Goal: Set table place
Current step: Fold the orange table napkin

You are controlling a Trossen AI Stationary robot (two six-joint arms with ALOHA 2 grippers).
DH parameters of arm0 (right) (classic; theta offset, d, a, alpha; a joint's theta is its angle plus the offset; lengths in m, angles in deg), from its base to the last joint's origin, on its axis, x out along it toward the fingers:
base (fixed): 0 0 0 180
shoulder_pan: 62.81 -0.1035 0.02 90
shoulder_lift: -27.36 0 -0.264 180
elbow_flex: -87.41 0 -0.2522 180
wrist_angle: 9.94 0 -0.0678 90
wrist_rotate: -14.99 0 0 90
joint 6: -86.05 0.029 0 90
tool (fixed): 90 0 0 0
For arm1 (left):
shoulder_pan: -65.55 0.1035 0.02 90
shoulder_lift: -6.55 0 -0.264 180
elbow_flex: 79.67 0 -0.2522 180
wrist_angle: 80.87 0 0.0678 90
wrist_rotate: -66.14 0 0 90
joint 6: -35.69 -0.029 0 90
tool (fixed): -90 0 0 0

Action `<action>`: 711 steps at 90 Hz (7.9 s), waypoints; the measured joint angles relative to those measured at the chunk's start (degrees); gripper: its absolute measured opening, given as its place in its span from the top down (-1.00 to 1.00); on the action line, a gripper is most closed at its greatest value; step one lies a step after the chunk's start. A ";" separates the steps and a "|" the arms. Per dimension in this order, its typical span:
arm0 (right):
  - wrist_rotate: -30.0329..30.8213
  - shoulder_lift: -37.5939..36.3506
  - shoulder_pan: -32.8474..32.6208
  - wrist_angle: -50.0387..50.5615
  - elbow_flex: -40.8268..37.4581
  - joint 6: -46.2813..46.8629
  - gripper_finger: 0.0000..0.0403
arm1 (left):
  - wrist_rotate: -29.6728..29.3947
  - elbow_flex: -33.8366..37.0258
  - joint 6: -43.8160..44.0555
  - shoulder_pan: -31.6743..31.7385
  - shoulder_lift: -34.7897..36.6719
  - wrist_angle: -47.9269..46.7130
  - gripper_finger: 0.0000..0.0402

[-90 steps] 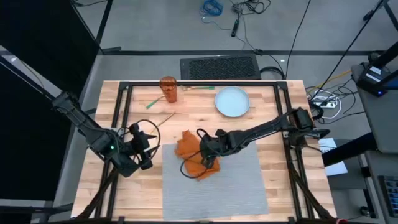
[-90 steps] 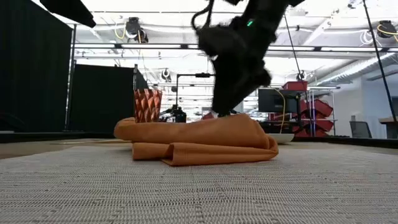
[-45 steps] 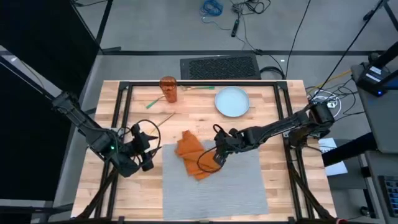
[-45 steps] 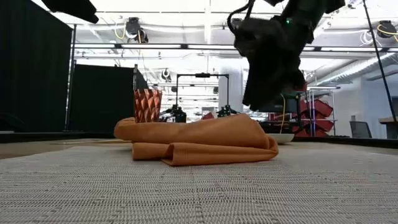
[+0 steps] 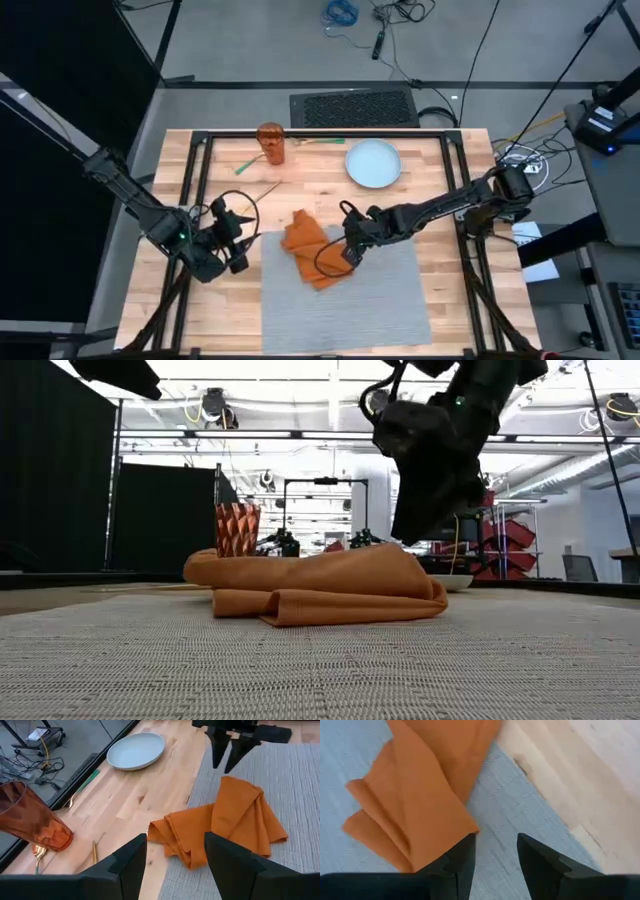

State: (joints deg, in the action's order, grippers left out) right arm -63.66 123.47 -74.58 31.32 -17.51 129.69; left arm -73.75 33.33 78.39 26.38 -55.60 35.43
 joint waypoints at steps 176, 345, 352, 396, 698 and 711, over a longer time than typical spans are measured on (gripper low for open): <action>-13.03 4.29 0.37 -13.62 -0.02 -6.24 1.00 | 2.10 0.00 -0.15 0.22 0.02 -0.02 0.08; -11.39 26.04 -7.59 -23.67 22.36 -13.45 0.98 | 7.19 -0.02 -5.48 6.06 -11.28 7.64 0.08; -12.06 26.83 -7.56 -26.12 22.36 -13.45 0.99 | 7.21 -0.02 -6.39 6.70 -11.34 9.51 0.08; -19.69 38.07 -6.66 -34.67 32.36 -14.84 1.00 | 5.90 -3.04 -11.79 7.45 -4.56 10.67 0.08; 35.99 -17.17 -19.78 45.70 -9.29 42.32 -0.01 | 6.60 -2.69 -11.61 6.86 -3.58 10.45 0.08; 35.06 -17.14 -19.78 44.73 -9.29 42.22 -0.01 | 6.60 -2.69 -11.61 6.86 -3.58 10.47 0.08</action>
State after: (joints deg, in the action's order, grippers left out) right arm -28.60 106.32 -94.36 76.05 -26.80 171.92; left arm -67.15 30.65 66.78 33.24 -59.19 45.90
